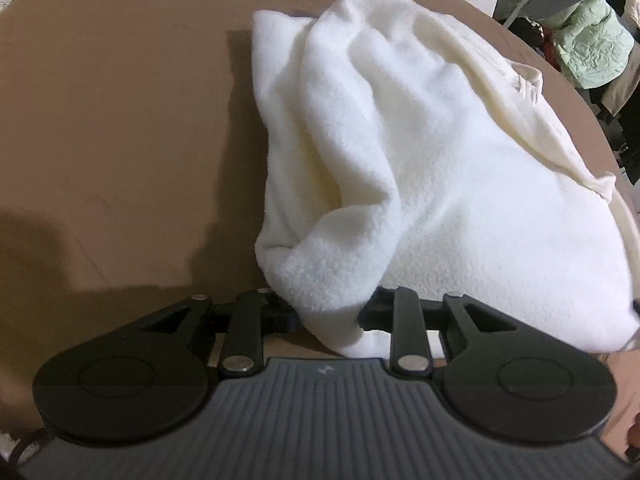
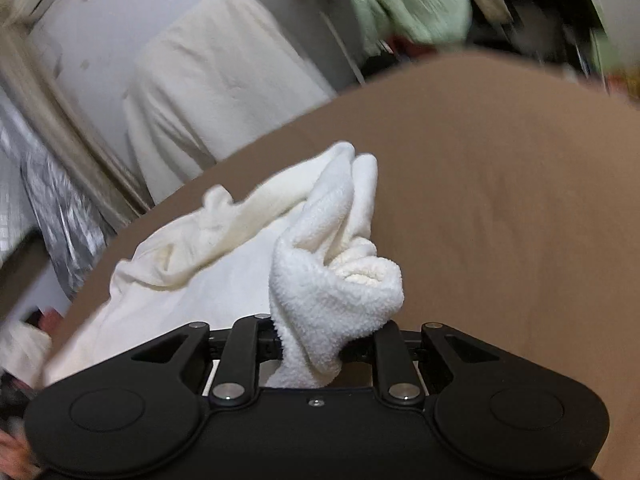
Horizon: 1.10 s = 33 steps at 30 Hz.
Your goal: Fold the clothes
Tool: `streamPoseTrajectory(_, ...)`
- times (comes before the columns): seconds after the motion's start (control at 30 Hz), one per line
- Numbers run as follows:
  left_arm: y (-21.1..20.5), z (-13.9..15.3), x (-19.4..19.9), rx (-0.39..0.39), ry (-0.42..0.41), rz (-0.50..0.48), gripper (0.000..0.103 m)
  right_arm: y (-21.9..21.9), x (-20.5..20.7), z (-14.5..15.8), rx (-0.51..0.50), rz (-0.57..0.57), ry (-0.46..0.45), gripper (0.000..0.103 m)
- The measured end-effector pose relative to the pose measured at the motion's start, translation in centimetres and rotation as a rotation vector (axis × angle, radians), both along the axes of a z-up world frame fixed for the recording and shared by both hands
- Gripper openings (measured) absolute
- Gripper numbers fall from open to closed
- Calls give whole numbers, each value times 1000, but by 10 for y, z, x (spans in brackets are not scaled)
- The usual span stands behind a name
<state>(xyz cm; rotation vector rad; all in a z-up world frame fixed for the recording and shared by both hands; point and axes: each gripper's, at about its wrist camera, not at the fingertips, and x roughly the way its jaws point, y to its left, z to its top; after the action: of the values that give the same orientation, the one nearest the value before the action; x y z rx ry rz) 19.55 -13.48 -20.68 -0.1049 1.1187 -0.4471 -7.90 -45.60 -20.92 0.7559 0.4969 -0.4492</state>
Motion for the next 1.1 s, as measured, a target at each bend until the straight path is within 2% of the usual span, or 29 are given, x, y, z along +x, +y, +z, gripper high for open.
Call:
streamPoseTrajectory(0.07,3,9,-2,34,-17,-14,34,-5,-13,-18,43,-29,11,31)
streamPoseTrajectory(0.13,8,17,-7,78,-42,-23,43,-2,-15,-17,-1,-50,34,48)
streamPoseTrajectory(0.17,12,20,-11,104,-62,-19,45,0,-14,-13,-42,-58,55,51)
streamPoseTrajectory(0.23,20,28,-20,160,-110,-8,47,5,-12,-3,-140,-46,94,52)
streamPoseTrajectory(0.3,27,39,-23,178,-134,7,48,11,-20,6,-254,-63,142,51)
streamPoseTrajectory(0.37,34,51,-23,168,-113,32,47,14,-24,12,-371,-122,221,51)
streamPoseTrajectory(0.4,37,57,-24,164,-102,44,44,12,-24,14,-408,-140,254,50)
streamPoseTrajectory(0.43,37,61,-22,149,-82,46,42,7,-23,18,-432,-152,286,42)
streamPoseTrajectory(0.47,39,67,-25,115,-71,24,42,0,-23,24,-437,-154,283,42)
streamPoseTrajectory(0.53,42,83,-35,60,-109,-37,45,-15,-23,42,-418,-130,224,42)
streamPoseTrajectory(0.6,38,92,-32,76,-176,-57,45,-29,-16,61,-379,-57,153,42)
streamPoseTrajectory(0.63,32,94,-26,89,-230,-64,46,-36,-7,69,-361,-3,130,46)
streamPoseTrajectory(0.73,11,87,9,105,-366,-66,47,-51,33,78,-334,153,119,53)
streamPoseTrajectory(0.8,-10,75,44,114,-399,-57,48,-56,65,72,-394,232,163,65)
streamPoseTrajectory(0.87,-31,59,80,123,-380,-86,52,-64,94,62,-458,287,234,67)
streamPoseTrajectory(0.9,-40,52,94,116,-348,-118,57,-68,106,55,-488,290,288,67)
streamPoseTrajectory(1.0,-54,36,118,73,-299,-193,58,-95,134,33,-437,325,393,67)
streamPoseTrajectory(1.1,-61,27,132,96,-357,-181,71,-111,139,23,-369,335,343,66)
